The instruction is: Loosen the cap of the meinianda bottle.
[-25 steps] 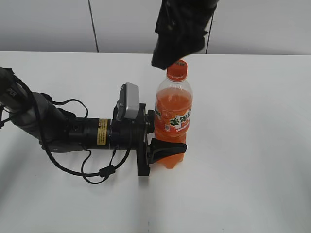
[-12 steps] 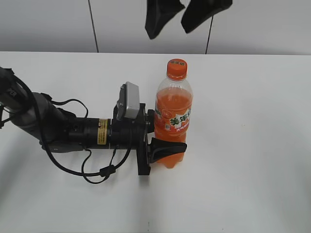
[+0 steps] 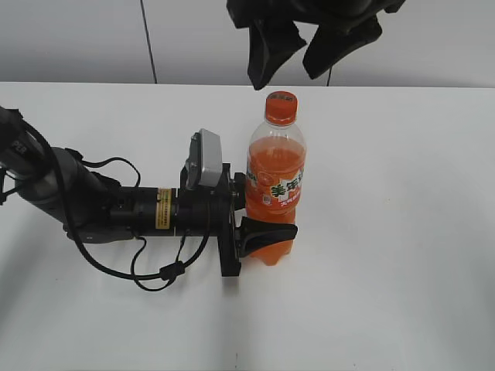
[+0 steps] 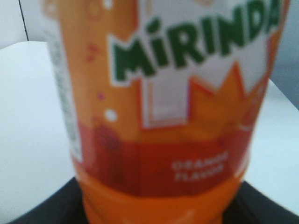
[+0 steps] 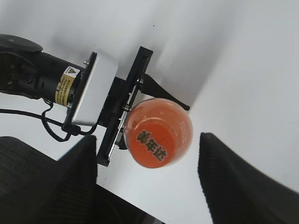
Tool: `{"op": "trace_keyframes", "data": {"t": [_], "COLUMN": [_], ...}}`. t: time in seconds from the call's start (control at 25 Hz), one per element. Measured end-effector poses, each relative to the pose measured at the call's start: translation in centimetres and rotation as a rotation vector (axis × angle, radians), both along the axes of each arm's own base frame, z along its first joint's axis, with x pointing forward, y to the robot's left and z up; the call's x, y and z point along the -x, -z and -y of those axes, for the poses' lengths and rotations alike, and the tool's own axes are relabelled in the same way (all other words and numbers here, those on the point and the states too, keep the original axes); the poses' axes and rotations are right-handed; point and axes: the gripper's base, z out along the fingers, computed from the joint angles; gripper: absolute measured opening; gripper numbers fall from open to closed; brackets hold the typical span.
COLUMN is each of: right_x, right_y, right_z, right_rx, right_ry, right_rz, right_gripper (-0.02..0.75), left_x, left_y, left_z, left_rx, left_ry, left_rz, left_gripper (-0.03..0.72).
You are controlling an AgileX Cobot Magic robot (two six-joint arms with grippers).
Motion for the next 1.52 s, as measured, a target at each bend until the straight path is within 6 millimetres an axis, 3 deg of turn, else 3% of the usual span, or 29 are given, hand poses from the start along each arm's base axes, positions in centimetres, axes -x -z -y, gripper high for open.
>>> {"op": "trace_keyframes", "data": {"t": [0.56,0.96,1.08,1.24,1.52], "right_x": [-0.8,-0.9,-0.9,-0.8,-0.8], "right_y": [3.1,3.2,3.2,3.2,3.1], "right_z": [-0.5,-0.4,-0.5,-0.5,-0.5], "right_rx": [0.078,0.084,0.084,0.078,0.100], "right_ry": [-0.028,-0.031,-0.031,-0.031,-0.139], "right_rz": [-0.050,-0.049,-0.050,-0.054,-0.021], "right_gripper": [0.503,0.497,0.454,0.284,0.269], "left_x": [0.0,0.0,0.0,0.0,0.0], "left_y": [0.0,0.0,0.0,0.0,0.0], "left_z": [0.0,0.0,0.0,0.0,0.0], "left_rx": [0.000,0.000,0.000,0.001,0.000], "left_ry": [-0.001,-0.001,-0.001,-0.002,-0.001], "left_rz": [0.000,0.000,0.000,0.000,0.000], "left_gripper": [0.394,0.394,0.394,0.394,0.394]}}
